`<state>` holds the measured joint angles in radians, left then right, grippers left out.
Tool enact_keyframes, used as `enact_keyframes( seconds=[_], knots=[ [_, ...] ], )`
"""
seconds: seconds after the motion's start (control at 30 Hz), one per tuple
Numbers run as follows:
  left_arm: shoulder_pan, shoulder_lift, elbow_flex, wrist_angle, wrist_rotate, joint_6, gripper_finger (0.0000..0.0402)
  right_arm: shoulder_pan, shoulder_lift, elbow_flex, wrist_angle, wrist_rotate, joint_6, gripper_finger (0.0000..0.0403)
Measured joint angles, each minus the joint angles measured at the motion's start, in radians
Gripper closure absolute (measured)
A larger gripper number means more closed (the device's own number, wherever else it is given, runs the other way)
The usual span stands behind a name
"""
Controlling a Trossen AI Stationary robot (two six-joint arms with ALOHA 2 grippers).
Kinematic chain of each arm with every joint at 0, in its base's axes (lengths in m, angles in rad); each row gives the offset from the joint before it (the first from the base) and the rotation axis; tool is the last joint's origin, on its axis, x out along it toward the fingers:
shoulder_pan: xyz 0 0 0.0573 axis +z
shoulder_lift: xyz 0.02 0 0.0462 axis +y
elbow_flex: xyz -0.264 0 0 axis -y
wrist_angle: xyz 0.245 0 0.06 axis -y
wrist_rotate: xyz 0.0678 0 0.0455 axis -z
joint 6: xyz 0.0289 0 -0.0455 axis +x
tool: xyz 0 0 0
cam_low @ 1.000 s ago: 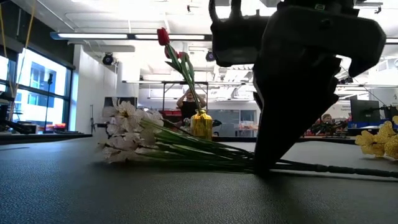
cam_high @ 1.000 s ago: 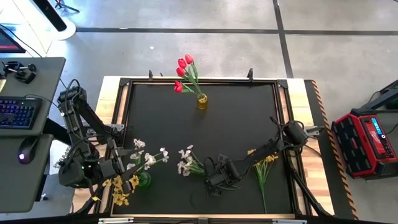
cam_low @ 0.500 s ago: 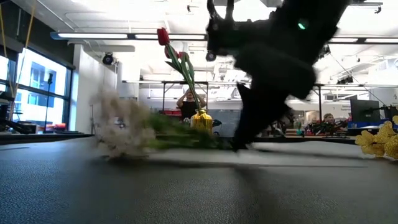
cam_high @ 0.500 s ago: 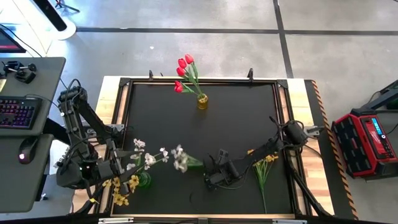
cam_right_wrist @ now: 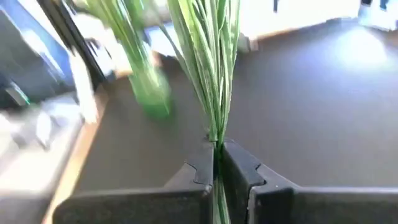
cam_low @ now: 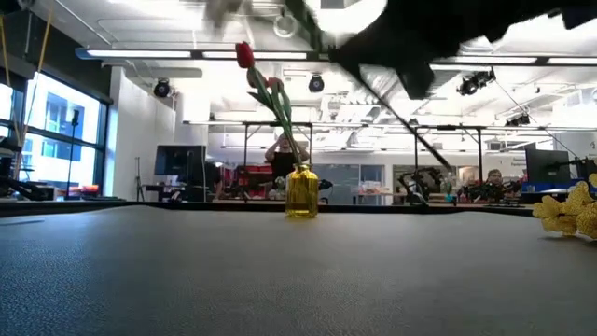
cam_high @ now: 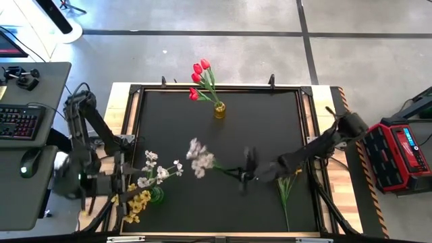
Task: Sort flowers into vase by color
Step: Put the white flowers into the green vase
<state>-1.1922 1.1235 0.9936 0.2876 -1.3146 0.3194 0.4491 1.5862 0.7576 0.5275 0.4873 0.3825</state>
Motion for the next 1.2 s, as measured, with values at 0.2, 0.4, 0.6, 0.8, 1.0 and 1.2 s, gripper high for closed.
enact_keyframes(
  seconds=[0.2,0.4,0.6,0.8,1.0,1.2],
  knots=[
    [0.208,-0.143,0.001,-0.073,0.298,0.005,0.0284,-0.013,-0.076,-0.061,0.297,-0.103,-0.217,0.0402],
    [0.423,-0.083,0.001,-0.154,0.605,-0.054,0.0317,-0.009,-0.087,-0.028,0.396,-0.195,-0.343,0.0403],
    [0.505,0.097,0.001,-0.055,0.667,0.062,0.0308,-0.008,-0.088,0.000,0.489,-0.303,-0.389,0.0403],
    [0.563,0.224,0.000,0.123,0.734,0.049,0.0250,-0.008,-0.087,0.029,0.532,-0.338,-0.431,0.0403],
    [0.639,0.280,0.000,0.132,0.830,-0.055,0.0189,-0.008,-0.087,0.069,0.532,-0.342,-0.472,0.0403],
    [0.678,0.314,0.000,0.187,0.875,-0.056,0.0174,-0.008,-0.087,0.079,0.533,-0.344,-0.495,0.0403]
  ],
)
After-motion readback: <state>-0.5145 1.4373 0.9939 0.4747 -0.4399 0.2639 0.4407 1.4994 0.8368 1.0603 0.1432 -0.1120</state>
